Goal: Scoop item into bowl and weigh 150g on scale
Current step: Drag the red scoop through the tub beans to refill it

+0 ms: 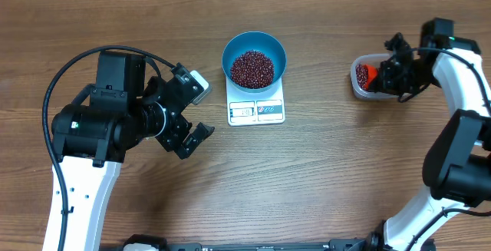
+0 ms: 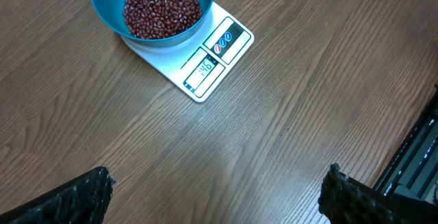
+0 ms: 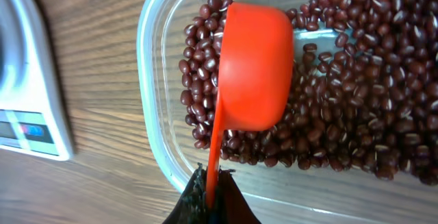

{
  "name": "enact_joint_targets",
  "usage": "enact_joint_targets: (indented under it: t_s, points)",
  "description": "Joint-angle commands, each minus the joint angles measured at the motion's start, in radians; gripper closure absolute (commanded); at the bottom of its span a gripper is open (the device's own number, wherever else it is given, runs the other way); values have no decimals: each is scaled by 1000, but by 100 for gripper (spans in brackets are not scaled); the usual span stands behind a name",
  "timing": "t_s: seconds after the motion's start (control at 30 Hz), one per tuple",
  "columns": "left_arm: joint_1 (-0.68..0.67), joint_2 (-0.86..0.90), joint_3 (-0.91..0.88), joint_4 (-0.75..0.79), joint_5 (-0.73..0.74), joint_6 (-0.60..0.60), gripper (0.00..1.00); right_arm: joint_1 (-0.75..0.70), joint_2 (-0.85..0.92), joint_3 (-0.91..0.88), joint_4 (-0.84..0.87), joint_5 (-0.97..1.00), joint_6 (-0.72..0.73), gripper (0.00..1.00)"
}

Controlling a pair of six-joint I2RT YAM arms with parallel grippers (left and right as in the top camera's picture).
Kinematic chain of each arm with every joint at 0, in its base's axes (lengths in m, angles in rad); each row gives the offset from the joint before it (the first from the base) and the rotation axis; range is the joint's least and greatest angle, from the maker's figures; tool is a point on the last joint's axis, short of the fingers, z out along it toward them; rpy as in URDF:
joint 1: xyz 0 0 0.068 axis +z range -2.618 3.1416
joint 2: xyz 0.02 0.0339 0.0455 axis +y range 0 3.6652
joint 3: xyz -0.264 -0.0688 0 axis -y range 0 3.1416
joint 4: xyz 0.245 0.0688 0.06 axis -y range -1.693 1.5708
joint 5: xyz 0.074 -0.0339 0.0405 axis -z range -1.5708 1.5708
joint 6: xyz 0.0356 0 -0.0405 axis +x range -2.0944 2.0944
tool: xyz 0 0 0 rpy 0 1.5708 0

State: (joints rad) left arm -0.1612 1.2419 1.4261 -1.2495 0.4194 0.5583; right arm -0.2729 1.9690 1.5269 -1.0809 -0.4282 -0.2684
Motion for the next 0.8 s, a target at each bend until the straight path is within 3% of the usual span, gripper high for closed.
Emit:
enact_joint_targets:
  t_s: [0.0,0.77]
  points:
    - [4,2,14,0,15,22,0,-42,10,0,-6,-161,11,96]
    - [4,2,14,0,15,22,0,-233,10,0,-22,-255,11,96]
